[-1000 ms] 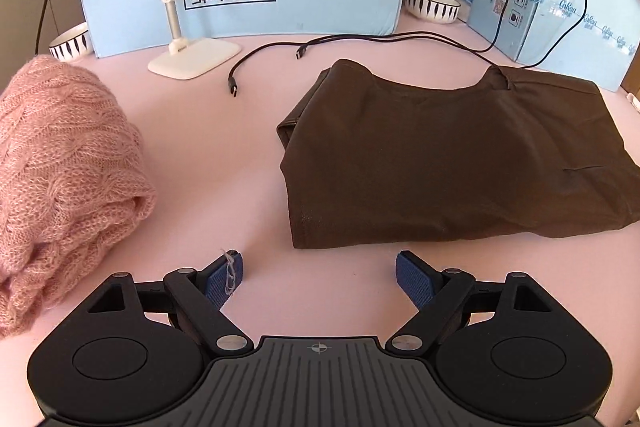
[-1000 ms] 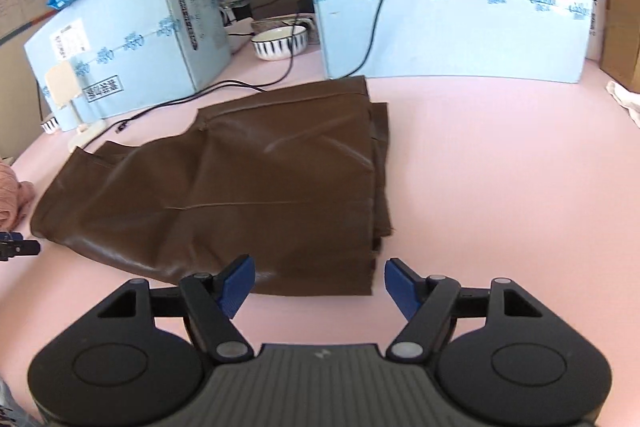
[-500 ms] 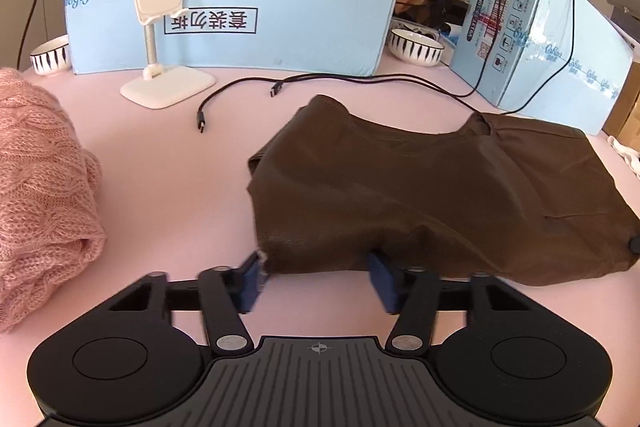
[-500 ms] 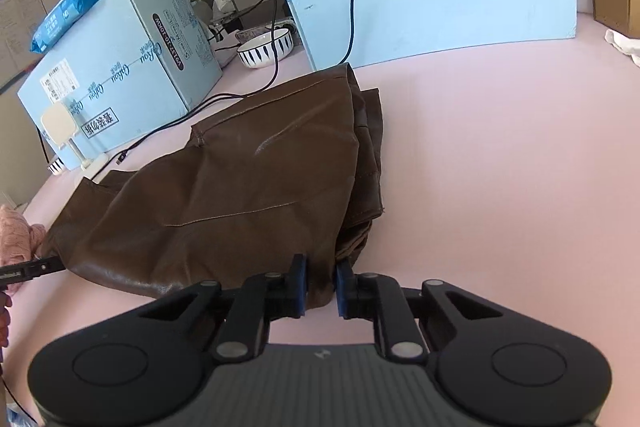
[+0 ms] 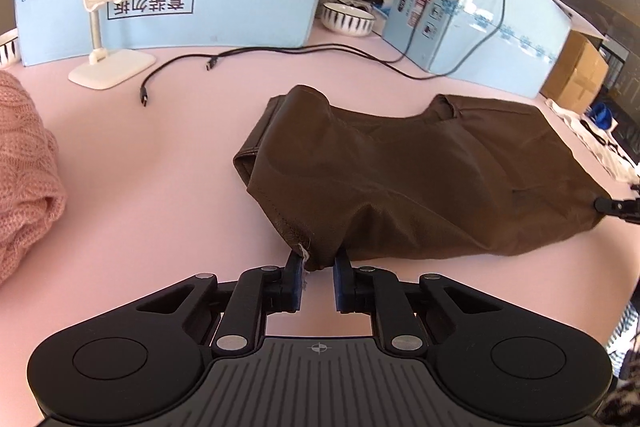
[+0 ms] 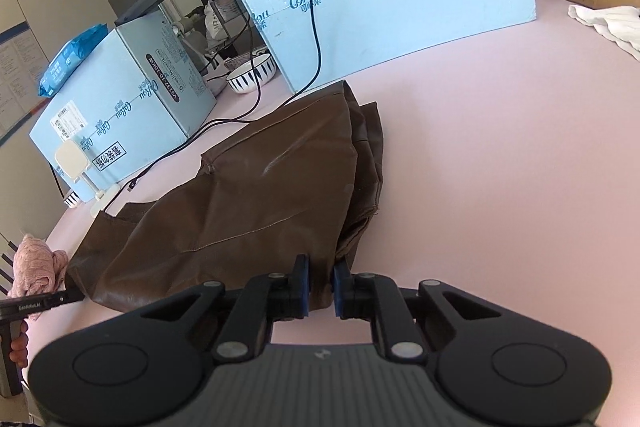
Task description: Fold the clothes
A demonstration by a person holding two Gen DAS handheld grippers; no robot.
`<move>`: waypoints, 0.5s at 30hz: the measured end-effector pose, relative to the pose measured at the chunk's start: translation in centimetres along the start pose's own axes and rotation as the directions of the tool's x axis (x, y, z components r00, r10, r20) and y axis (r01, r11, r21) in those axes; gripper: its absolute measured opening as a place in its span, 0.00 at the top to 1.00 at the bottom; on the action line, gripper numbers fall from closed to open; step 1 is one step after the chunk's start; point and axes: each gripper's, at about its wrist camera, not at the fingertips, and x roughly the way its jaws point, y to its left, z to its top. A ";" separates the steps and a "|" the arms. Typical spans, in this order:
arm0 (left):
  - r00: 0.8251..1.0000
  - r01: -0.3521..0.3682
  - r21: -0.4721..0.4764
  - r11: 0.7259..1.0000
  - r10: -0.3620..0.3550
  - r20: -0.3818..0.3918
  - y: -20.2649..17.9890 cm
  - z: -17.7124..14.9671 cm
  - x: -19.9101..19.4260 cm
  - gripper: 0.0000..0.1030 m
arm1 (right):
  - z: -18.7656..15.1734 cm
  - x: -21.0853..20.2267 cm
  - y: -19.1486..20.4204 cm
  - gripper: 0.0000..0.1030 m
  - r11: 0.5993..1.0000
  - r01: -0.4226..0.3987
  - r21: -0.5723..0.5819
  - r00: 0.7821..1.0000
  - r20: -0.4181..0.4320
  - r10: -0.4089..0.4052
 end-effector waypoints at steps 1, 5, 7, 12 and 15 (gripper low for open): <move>1.000 0.004 0.012 1.000 -0.004 -0.007 -0.2 -0.5 -0.4 0.86 | -0.2 -0.2 -0.3 0.88 1.000 -0.004 0.010 1.000 0.003 0.004; 1.000 0.002 0.024 1.000 -0.001 -0.019 -0.4 -2.0 -1.5 0.86 | -1.5 0.0 -1.4 0.88 0.999 0.004 0.042 1.000 -0.019 -0.003; 1.000 0.011 0.021 1.000 -0.011 -0.025 -0.3 -2.2 -2.0 0.82 | -1.9 -0.1 -1.4 0.88 0.999 0.015 0.034 1.000 -0.013 -0.014; 0.997 0.024 -0.067 0.997 -0.020 0.071 1.6 -2.2 -4.5 0.24 | -1.4 -1.7 -0.1 0.65 0.998 0.036 -0.046 0.997 0.067 -0.033; 0.976 0.079 -0.140 0.987 -0.048 0.210 3.1 -0.6 -6.9 0.18 | 0.0 -4.0 0.6 0.29 0.994 0.006 -0.105 0.979 0.205 0.016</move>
